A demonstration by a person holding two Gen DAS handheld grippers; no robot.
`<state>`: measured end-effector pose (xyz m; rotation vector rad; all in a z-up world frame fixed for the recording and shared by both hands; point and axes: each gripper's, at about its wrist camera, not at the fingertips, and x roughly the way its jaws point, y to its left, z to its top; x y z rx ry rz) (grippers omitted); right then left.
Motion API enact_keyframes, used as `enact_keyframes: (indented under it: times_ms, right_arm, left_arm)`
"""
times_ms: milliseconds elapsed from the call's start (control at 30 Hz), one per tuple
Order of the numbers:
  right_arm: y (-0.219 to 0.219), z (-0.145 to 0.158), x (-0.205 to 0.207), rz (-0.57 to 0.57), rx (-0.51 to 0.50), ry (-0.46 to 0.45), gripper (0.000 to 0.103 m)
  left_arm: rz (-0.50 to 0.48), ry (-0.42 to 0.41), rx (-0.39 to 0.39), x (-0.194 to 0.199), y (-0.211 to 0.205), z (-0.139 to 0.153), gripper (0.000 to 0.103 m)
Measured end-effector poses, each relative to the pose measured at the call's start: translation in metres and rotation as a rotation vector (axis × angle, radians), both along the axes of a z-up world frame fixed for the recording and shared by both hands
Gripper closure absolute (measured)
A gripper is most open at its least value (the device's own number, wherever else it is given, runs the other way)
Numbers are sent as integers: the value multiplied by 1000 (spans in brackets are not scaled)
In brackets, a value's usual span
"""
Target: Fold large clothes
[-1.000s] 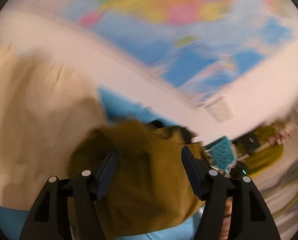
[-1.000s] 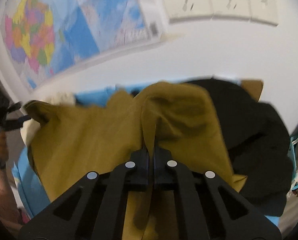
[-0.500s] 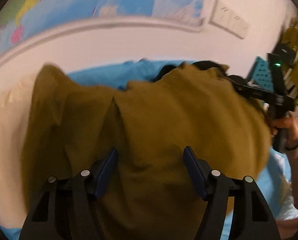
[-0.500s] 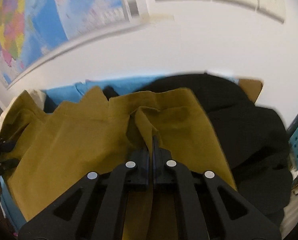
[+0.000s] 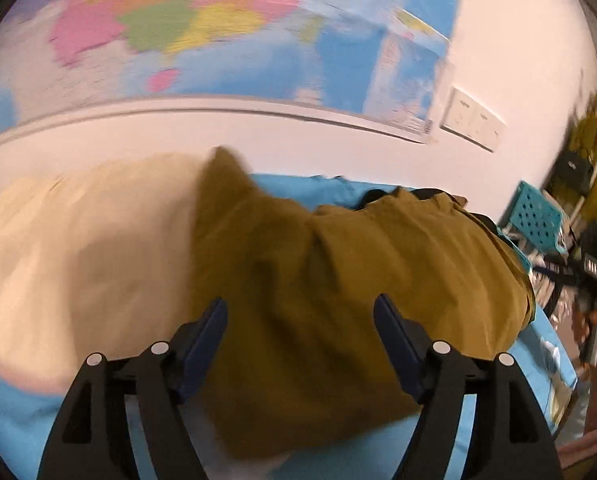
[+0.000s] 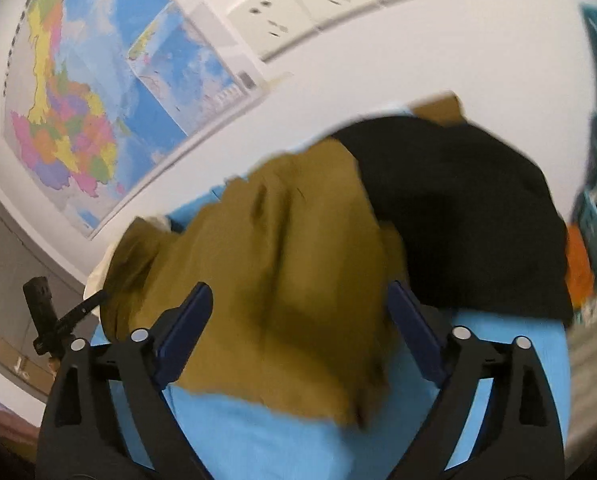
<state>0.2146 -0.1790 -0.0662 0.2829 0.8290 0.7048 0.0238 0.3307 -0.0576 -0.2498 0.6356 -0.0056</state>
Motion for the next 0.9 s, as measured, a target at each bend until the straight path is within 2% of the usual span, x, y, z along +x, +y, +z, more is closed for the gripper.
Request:
enact_keyframes:
  times_ms: [67,167,267,333,467,500,567,633,667,700,733,767,833,900]
  right_arm:
    - [-8,-15,-6,-6,10,40,10]
    - [-11,-41,-14,15,62,115,10]
    - [2,-52,-12,35,34,105,9]
    - [8,-60,-8,63,65,130,9]
    - [26,-61,-3,84,62,83,6]
    - [27,-61,-3,88,66,76,9]
    - [28,-61,-3,96,69,60,25]
    - [29,-54,-9,114,68,41,46]
    - [25,-49,-13,125,84,39,62]
    - [21,-44,-15,131,107,45,69]
    - [16,-36,-18,137,129,43,70]
    - [14,-28,-21,140,144,31,71]
    - [4,-3,-38,164,172,-17,73]
    - [-10,25,-60,184,205,-59,73]
  left_arm:
    - [15,26,-17,-12,5,-11,27]
    - [13,82,-31,-16,1,-30,21]
    - [7,124,-54,-12,-8,-50,21]
    - [-6,140,-88,-11,-6,-59,19]
    - [-38,164,-125,-4,-12,-71,20]
    - [-41,160,-126,-3,-15,-71,21]
    - [-48,144,-131,-3,-19,-69,35]
    - [-50,140,-149,-1,-22,-66,46]
    - [-46,137,-146,-3,-22,-64,54]
    - [-45,137,-147,-6,-22,-59,57]
    - [-53,125,-168,-10,-20,-53,66]
    - [-67,103,-202,-16,-17,-47,70]
    - [-108,66,-264,-31,-14,-32,72]
    - [-147,52,-279,-47,-19,-21,73]
